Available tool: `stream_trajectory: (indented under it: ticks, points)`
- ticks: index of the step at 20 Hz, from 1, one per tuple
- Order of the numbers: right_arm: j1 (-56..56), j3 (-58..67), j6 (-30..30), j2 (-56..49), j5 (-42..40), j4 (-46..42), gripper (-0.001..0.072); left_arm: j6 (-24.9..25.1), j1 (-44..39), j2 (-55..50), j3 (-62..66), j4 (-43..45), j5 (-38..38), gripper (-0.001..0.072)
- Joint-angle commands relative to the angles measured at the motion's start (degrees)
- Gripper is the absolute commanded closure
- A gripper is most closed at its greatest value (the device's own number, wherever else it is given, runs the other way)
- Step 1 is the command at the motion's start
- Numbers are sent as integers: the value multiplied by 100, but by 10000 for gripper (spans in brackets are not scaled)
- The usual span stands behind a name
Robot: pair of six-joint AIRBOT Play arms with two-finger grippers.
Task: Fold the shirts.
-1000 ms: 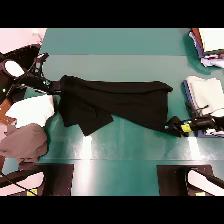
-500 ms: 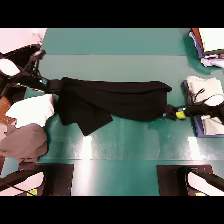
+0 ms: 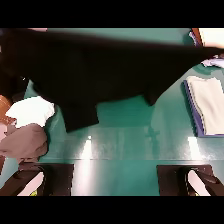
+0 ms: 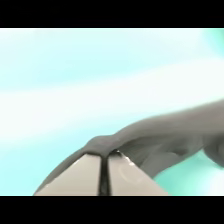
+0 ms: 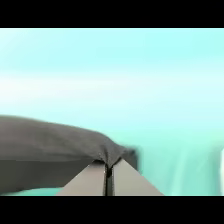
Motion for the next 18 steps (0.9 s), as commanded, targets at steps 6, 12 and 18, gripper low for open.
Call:
stream_trajectory:
  ticks: [6, 12, 18]
  points:
    - [-1596, 2557, -35, 7, 981, -28, 698, -579, 7, 240, 2181, -573, -103, 682]
    - [-579, 3405, 407, -1576, 2002, -509, 698, -658, 4, -511, 883, -595, -431, 682]
    - [973, 3403, 789, -4030, 3178, -2273, 699, -503, -13, -2916, 155, -595, -1193, 681]
